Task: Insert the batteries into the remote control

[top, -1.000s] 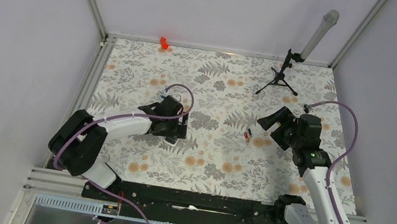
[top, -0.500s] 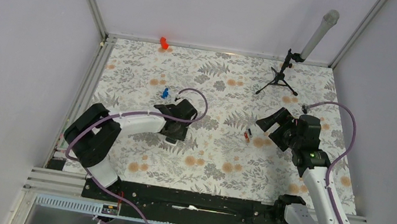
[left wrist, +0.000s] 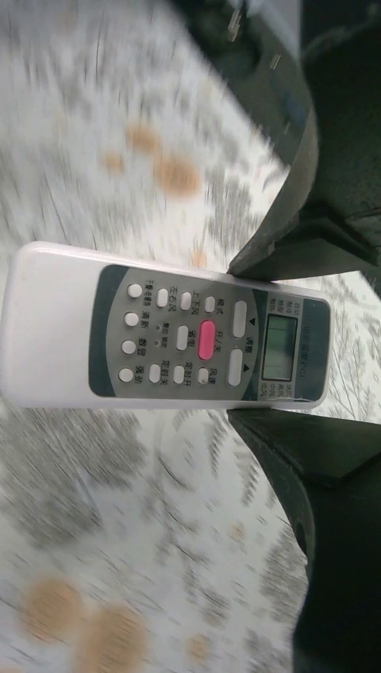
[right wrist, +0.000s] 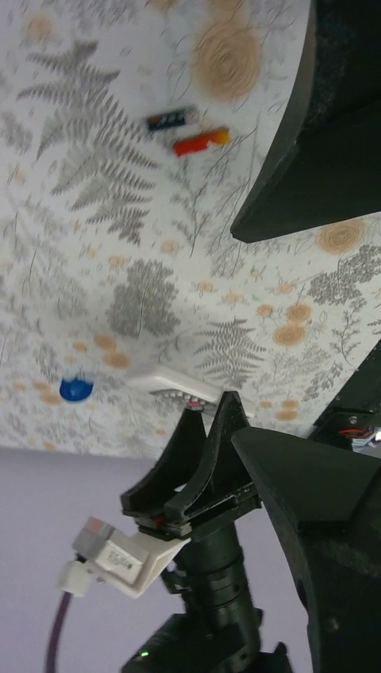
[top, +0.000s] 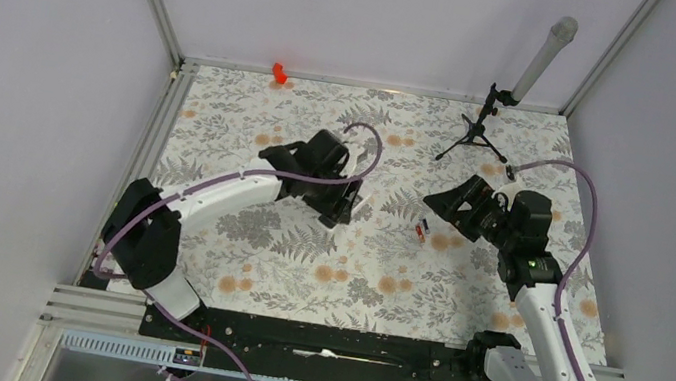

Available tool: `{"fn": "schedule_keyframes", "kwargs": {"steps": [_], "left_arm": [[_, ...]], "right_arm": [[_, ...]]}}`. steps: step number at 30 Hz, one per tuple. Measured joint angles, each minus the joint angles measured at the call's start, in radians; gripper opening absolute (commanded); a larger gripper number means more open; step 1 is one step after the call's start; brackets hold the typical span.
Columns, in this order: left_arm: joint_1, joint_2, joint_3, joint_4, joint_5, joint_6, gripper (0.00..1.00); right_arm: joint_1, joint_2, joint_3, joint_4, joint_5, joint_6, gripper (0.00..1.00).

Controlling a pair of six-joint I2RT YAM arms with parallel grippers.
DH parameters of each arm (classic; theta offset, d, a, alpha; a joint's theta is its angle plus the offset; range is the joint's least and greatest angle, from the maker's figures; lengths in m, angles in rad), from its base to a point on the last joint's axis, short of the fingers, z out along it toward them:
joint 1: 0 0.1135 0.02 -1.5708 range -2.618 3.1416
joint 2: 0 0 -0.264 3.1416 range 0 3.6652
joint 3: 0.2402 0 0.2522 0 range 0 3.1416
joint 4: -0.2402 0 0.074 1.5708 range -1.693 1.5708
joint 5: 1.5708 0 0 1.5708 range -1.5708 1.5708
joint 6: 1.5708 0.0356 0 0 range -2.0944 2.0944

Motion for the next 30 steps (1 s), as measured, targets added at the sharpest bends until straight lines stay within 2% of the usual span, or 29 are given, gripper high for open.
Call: {"fn": "schedule_keyframes", "kwargs": {"steps": [6,9,12,16,22,30], "left_arm": [[0.003,-0.029,0.182,-0.047,0.373,0.095,0.28],[0.008,-0.044,0.215,-0.083,0.493,0.111,0.28],[0.01,-0.059,0.259,-0.109,0.634,0.103,0.28],[0.015,-0.084,0.27,-0.122,0.791,0.044,0.28],[0.035,-0.098,0.269,-0.128,0.962,-0.08,0.26],[0.099,-0.151,0.19,0.027,1.128,-0.279,0.25]], "right_arm": [[0.0,0.0,0.005,0.266,-0.206,0.026,0.99],[0.002,-0.001,0.018,0.428,-0.298,0.043,1.0],[0.013,0.001,0.064,0.586,-0.387,0.046,1.0],[0.069,0.041,0.174,0.697,-0.489,0.037,1.0],[0.211,0.107,0.324,0.674,-0.646,-0.06,0.99],[0.266,0.168,0.339,0.594,-0.809,-0.166,0.98]]}}
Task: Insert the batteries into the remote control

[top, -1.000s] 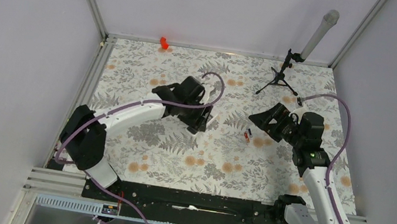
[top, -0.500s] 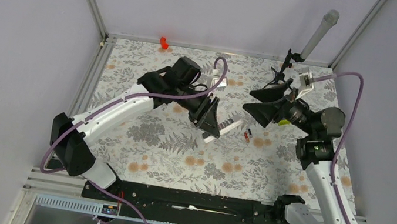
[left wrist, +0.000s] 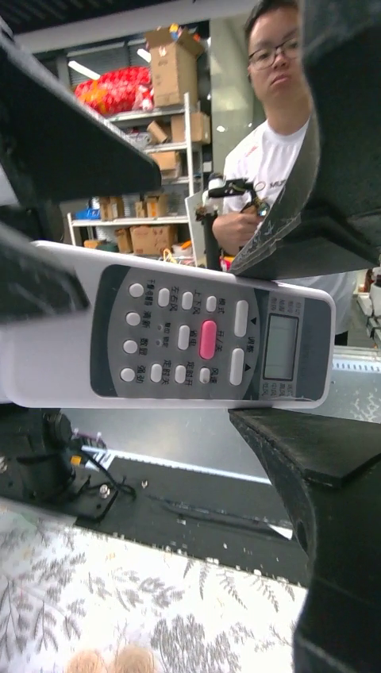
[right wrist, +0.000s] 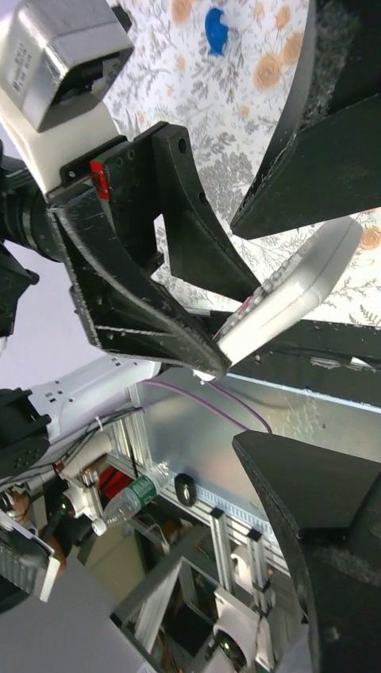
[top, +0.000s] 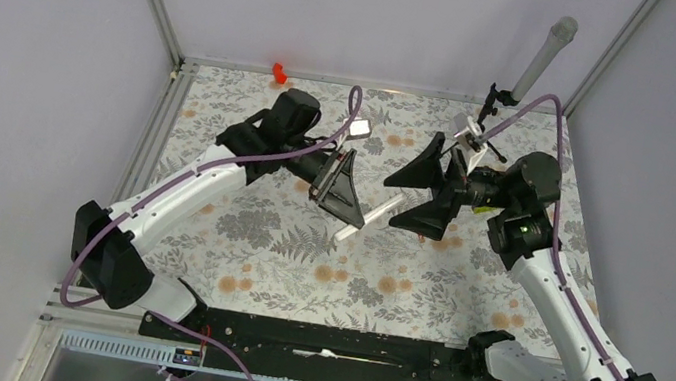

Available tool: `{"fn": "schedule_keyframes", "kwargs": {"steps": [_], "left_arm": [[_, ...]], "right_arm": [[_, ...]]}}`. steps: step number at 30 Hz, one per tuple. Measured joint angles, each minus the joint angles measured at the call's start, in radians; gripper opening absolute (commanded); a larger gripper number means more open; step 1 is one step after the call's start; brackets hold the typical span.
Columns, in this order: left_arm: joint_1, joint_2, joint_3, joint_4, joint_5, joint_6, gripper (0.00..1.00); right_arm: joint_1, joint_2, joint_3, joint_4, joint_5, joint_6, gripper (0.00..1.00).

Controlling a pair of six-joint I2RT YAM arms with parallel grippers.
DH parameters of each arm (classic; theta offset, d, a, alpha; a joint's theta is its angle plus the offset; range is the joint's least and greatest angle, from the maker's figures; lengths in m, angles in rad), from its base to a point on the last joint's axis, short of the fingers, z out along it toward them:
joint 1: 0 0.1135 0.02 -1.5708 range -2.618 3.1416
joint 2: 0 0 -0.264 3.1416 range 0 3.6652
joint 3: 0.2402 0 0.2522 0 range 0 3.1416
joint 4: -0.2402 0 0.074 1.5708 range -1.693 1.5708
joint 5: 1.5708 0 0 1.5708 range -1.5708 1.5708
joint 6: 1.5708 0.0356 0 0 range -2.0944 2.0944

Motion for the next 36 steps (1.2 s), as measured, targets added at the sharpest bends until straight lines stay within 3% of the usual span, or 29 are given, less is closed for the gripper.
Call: {"fn": "schedule_keyframes", "kwargs": {"steps": [9,14,25,28,32,36], "left_arm": [[-0.001,-0.043,-0.035,0.167,0.124,-0.144,0.24],[-0.001,-0.061,-0.036,0.222,0.156,-0.184,0.23],[-0.001,-0.061,-0.039,0.246,0.18,-0.2,0.23],[-0.001,-0.061,-0.044,0.247,0.182,-0.202,0.23],[-0.001,-0.062,-0.05,0.249,0.195,-0.21,0.31],[-0.001,-0.065,-0.05,0.264,0.202,-0.217,0.49]], "right_arm": [[0.078,0.085,0.0,0.066,-0.078,0.039,0.81],[0.098,0.097,-0.001,0.133,-0.117,0.093,0.65],[0.099,0.106,0.0,0.202,-0.135,0.138,0.55],[0.099,0.116,0.0,0.229,-0.137,0.151,0.48],[0.1,0.13,0.0,0.28,-0.142,0.164,0.33],[0.102,0.133,0.0,0.327,-0.144,0.18,0.17]]}}
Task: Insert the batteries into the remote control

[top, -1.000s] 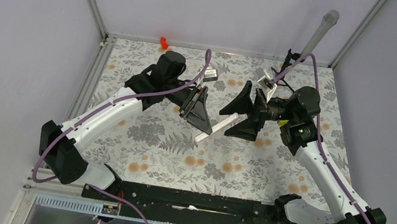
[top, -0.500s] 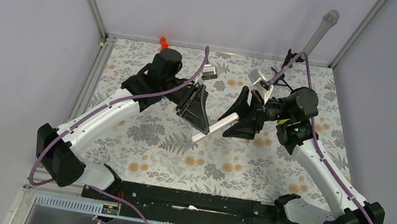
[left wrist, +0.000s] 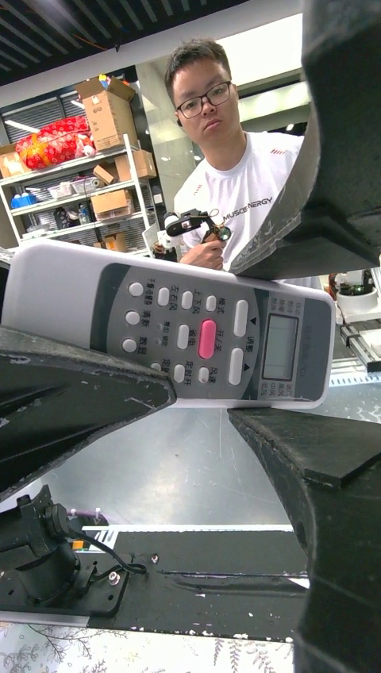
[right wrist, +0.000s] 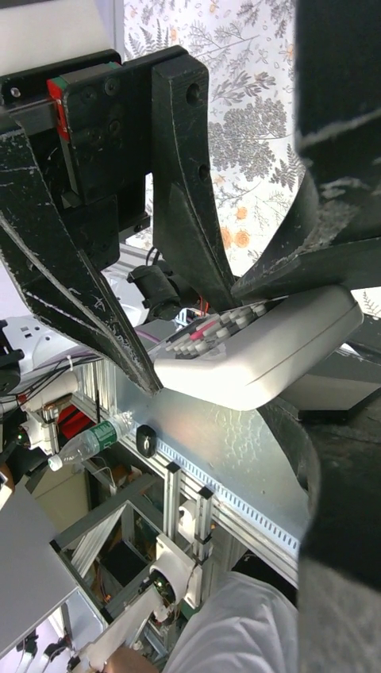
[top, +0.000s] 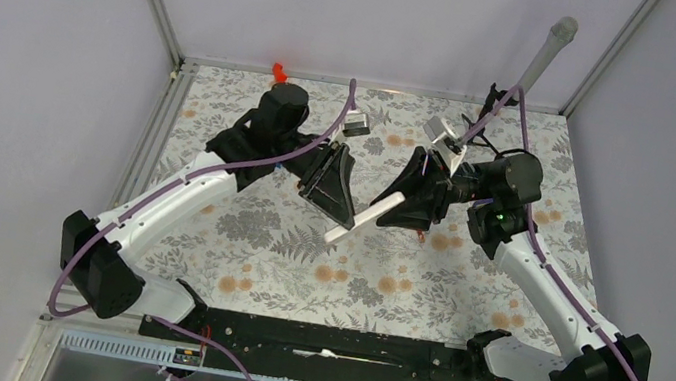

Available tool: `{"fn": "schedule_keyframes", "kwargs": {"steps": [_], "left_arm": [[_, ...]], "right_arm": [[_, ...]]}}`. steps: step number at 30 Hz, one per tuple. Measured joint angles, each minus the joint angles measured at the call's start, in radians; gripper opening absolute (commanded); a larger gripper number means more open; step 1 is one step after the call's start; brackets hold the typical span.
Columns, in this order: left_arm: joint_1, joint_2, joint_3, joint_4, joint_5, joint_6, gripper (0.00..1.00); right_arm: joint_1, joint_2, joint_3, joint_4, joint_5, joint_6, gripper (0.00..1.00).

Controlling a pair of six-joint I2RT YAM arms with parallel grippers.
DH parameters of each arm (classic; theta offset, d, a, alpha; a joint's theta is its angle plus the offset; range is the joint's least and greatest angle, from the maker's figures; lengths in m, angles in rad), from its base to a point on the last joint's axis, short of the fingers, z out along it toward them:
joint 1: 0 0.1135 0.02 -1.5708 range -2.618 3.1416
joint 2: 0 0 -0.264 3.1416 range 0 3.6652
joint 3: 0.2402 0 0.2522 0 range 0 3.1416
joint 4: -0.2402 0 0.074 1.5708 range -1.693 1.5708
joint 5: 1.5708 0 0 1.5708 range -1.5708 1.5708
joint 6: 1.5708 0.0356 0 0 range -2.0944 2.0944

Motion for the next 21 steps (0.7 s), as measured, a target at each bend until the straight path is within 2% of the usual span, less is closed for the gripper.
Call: {"fn": "schedule_keyframes", "kwargs": {"steps": [4,7,10,12,14,16,19,20,21], "left_arm": [[0.0,-0.003,-0.003,0.045,0.001,-0.036,0.69],[0.016,-0.017,-0.063,0.238,-0.014,-0.153,0.82],[0.082,-0.034,-0.175,0.546,-0.04,-0.37,0.85],[0.148,-0.032,-0.256,0.794,-0.073,-0.551,0.82],[0.205,-0.021,-0.289,0.916,-0.097,-0.642,0.82],[0.25,-0.004,-0.322,1.034,-0.14,-0.722,0.87],[0.293,0.006,-0.367,1.055,-0.206,-0.705,0.88],[0.302,0.004,-0.369,0.998,-0.232,-0.65,0.9],[0.307,-0.002,-0.36,0.874,-0.283,-0.552,0.9]], "right_arm": [[0.0,0.0,0.0,0.035,0.008,0.016,0.05],[0.0,-0.001,0.0,0.051,0.039,0.056,0.0],[0.0,-0.001,0.0,0.048,0.068,0.092,0.0],[0.0,-0.001,0.0,0.047,0.107,0.115,0.0],[0.0,-0.001,0.001,0.018,0.158,0.119,0.0],[0.0,0.001,0.012,-0.097,0.248,0.101,0.0],[0.0,0.011,0.015,-0.246,0.393,0.071,0.0],[0.0,0.013,0.009,-0.282,0.443,0.064,0.0],[0.0,0.013,-0.002,-0.322,0.494,0.055,0.0]]}}
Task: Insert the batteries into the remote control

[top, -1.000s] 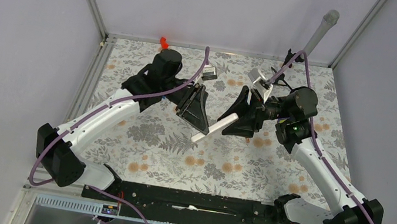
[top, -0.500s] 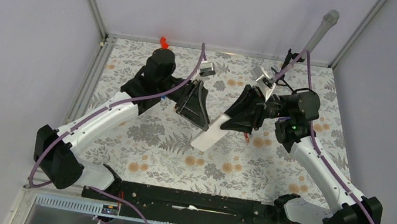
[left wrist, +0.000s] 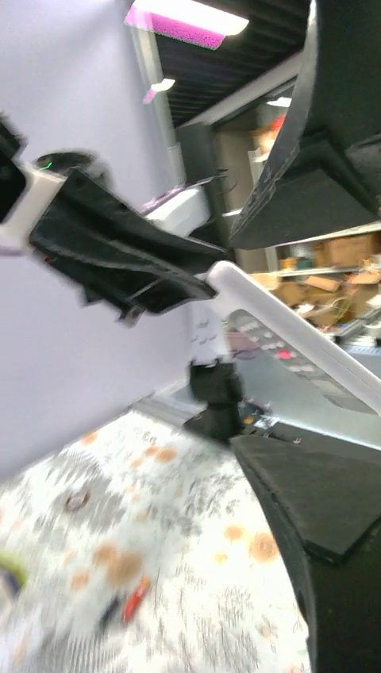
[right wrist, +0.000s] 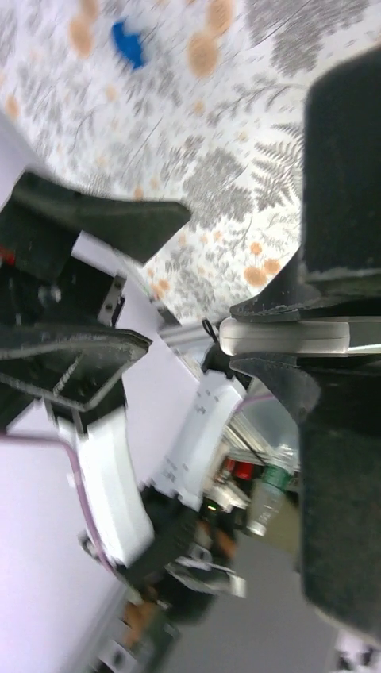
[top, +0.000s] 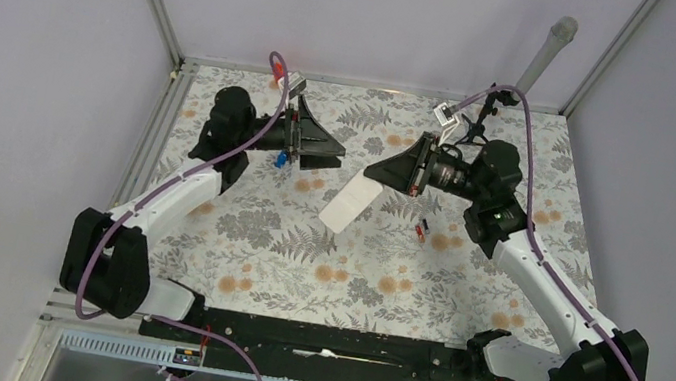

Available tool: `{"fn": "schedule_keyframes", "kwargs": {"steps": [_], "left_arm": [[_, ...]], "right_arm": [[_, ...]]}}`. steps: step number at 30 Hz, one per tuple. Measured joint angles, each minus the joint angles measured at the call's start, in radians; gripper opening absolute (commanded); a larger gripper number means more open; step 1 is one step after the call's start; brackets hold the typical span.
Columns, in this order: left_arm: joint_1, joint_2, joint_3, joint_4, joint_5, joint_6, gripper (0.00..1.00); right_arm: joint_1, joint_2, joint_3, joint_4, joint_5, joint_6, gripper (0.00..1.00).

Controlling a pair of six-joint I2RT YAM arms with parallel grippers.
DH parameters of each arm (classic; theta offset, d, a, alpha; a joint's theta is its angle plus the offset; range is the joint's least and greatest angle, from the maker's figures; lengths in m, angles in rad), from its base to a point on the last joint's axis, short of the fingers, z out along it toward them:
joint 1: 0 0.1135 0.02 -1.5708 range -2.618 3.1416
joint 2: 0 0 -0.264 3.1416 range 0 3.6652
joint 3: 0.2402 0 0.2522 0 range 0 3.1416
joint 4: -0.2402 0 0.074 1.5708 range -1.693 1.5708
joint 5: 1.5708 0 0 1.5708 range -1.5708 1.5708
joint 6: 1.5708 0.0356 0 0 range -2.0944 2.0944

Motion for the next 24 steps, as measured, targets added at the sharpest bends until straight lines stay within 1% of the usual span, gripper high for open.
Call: {"fn": "schedule_keyframes", "kwargs": {"steps": [1,2,4,6,8,13,17,21,24], "left_arm": [[0.002,-0.004,0.014,-0.107,-0.042,0.092,0.9],[0.001,-0.006,0.043,-0.253,-0.1,0.198,0.9],[0.001,-0.008,0.087,-0.445,-0.187,0.351,0.91],[0.001,-0.027,0.092,-0.56,-0.237,0.448,0.91],[0.0,-0.044,0.09,-0.614,-0.256,0.494,0.91],[-0.016,-0.082,0.071,-0.636,-0.259,0.541,0.91],[-0.024,-0.121,0.041,-0.618,-0.258,0.521,0.91],[-0.027,-0.159,0.008,-0.557,-0.261,0.426,0.89],[-0.033,-0.176,-0.011,-0.475,-0.268,0.316,0.81]], "right_arm": [[0.0,0.0,-0.009,-0.04,0.052,-0.006,0.0],[0.0,0.0,-0.015,-0.074,0.093,-0.008,0.0],[0.0,0.0,-0.021,-0.147,0.204,-0.001,0.0],[0.0,0.0,-0.026,-0.172,0.285,0.026,0.0],[0.0,-0.001,-0.035,-0.175,0.35,0.072,0.0],[0.0,-0.006,-0.051,-0.164,0.477,0.237,0.0],[0.0,-0.026,-0.066,-0.125,0.551,0.344,0.0],[0.0,-0.041,-0.087,-0.043,0.601,0.451,0.0],[0.0,-0.035,-0.097,0.021,0.608,0.525,0.0]]}}
